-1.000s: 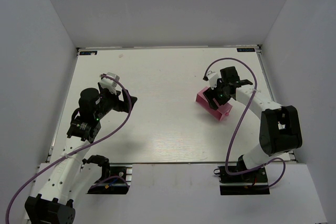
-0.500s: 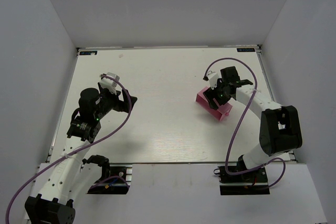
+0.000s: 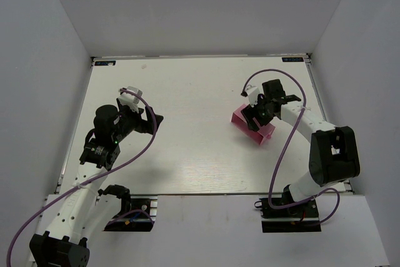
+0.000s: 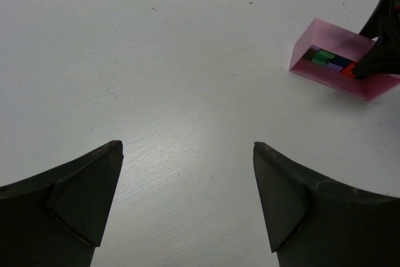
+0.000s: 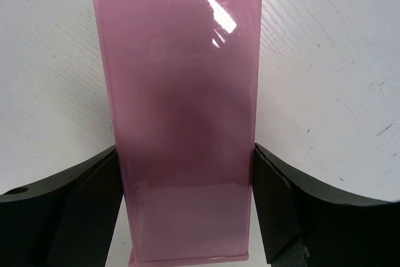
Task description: Build the wood block tower
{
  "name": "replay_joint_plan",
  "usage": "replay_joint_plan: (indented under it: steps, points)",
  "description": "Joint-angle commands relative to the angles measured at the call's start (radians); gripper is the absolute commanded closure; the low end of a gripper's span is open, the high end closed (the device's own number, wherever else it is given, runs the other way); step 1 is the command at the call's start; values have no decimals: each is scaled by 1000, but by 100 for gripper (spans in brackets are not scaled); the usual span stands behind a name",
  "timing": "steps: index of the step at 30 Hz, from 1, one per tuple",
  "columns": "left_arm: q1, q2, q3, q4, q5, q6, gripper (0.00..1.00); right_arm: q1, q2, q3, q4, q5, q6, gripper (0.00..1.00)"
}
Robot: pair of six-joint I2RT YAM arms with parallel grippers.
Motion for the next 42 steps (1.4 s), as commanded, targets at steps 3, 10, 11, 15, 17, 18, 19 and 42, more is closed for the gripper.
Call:
replay_joint_plan:
  steps: [3,10,11,15,17,18,19,42]
  points:
    - [-3,-15,34,-1,8,4,5,5,-57,9,-12,-41,11,100]
    - [-3,-15,34,-1,8,4,5,5,-76,6,-4,-50,14,100]
    - [-3,-15,34,-1,8,4,4,4,-76,6,-3,-52,17,100]
    - [-3,-15,34,-1,8,4,4,5,-88,8,0,-56,17,100]
    - [-3,-15,34,-1,8,4,4,5,-89,5,2,-56,19,100]
    - [-3,-15,34,-1,8,4,4,8,-88,5,-1,-55,16,100]
    - [-3,-15,34,-1,8,4,4,8,-91,5,0,-56,19,100]
    - [-3,-5,34,-1,8,4,4,100,-86,66,28,115,48,100]
